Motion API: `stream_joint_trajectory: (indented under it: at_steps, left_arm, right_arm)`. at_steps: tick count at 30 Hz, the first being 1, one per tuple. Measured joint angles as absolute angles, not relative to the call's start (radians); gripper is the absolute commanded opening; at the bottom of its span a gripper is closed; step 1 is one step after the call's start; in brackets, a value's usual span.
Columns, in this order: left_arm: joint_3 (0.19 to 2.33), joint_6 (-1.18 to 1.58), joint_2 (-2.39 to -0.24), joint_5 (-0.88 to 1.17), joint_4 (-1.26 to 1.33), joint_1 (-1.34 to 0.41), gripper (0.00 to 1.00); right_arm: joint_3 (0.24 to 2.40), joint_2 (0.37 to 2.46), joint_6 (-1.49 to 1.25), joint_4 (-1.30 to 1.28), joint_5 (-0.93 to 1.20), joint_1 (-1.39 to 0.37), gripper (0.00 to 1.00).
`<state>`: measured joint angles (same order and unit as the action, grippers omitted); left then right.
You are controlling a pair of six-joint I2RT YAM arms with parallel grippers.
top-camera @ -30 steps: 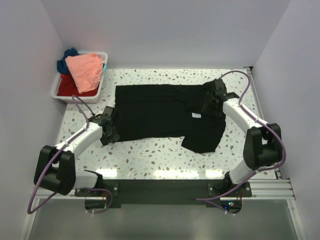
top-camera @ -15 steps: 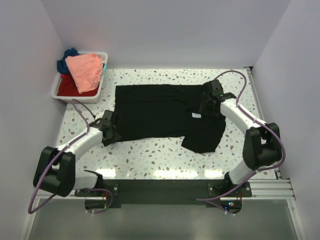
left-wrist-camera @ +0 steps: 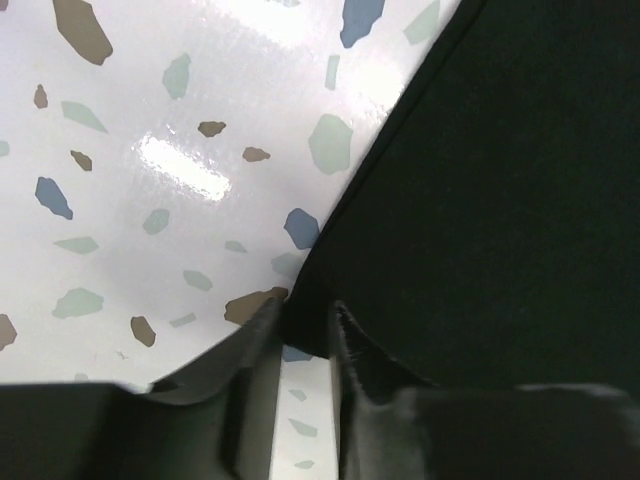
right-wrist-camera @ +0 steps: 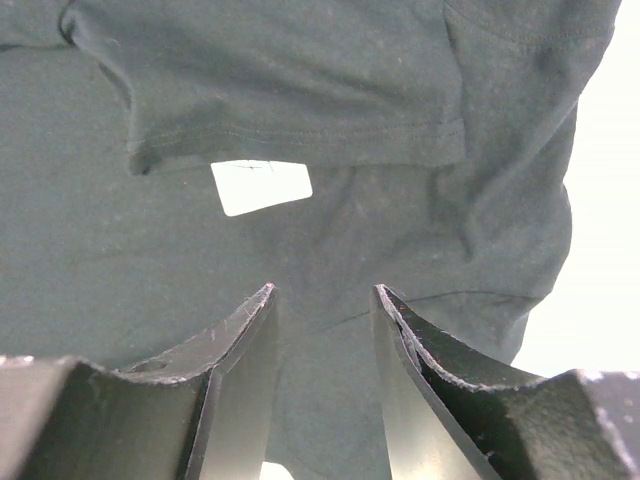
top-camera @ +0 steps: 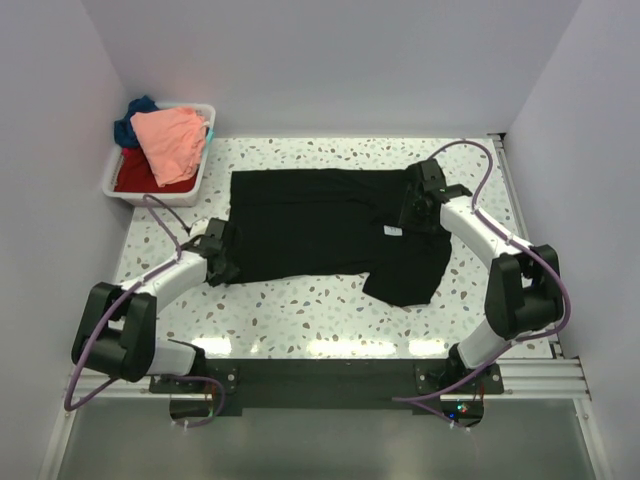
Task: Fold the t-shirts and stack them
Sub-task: Fold the tshirt
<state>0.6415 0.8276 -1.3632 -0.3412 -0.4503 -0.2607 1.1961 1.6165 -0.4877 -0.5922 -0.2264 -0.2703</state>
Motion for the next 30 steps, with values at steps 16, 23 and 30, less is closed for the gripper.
stream_joint_trajectory:
  at_steps: [16, 23, 30]
  left_arm:
    - [0.867, 0.769, -1.366, -0.392, -0.533, -0.255, 0.0]
    - [1.0, 0.72, -1.389, -0.397, -0.515, -0.247, 0.0]
    - [1.035, 0.688, -1.486, -0.381, -0.498, -0.237, 0.0]
  right_arm:
    - [0.949, 1.362, -0.682, -0.795, -0.305, -0.28, 0.45]
    - [0.802, 1.272, -0.768, -0.845, -0.285, -0.285, 0.44]
    - [0.69, 1.212, -0.819, -0.836, -0.237, -0.294, 0.45]
